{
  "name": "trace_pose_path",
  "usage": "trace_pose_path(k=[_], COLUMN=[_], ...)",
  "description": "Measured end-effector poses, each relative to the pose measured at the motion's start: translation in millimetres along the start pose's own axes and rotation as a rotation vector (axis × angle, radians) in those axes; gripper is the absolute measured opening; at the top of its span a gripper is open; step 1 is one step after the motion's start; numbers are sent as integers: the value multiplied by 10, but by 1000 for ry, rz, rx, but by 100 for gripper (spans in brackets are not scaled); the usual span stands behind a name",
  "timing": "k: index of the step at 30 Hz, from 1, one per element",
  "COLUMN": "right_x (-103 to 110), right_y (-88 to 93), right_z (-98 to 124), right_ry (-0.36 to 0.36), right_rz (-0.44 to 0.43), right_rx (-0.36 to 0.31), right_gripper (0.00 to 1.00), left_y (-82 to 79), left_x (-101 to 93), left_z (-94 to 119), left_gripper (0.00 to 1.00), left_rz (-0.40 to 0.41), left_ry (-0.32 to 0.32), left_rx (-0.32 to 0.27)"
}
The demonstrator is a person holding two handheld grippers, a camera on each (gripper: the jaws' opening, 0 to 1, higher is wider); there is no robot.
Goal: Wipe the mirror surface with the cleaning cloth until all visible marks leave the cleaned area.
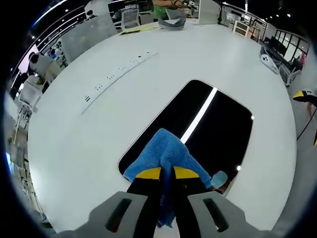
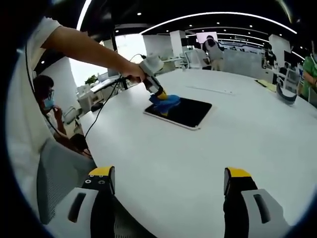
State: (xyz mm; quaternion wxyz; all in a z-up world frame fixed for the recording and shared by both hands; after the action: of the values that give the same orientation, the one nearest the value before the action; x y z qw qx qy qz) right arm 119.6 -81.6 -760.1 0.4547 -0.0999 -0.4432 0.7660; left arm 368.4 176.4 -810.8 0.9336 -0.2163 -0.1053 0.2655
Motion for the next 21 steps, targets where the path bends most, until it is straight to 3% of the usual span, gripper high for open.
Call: trace_pose_path(k=[21], right_x=[-1], right_y=[8], right_z=[-8], right_ry=[-7], right_rz=[7], right_rx=[19], right_gripper=[90], left_y=[101], left_x=[33], left_z=[62], left_gripper=[5], left_rz=[-37], left_ry=[-15], left_rx=[27])
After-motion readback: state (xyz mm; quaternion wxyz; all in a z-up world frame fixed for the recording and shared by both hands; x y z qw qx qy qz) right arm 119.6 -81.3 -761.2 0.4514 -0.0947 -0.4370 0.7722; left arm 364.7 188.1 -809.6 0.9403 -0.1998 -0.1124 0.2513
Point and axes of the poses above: the point that each gripper's makers call its tool centre point, and the gripper's own axes: z roughly backward along the fingers, x roughly to its left, y roughly out of its underside, the point moved 3 cm from there along z, roughly backward along the fingers, and after that the axes turned 8 degrees about -z, right-handed, at the moved point
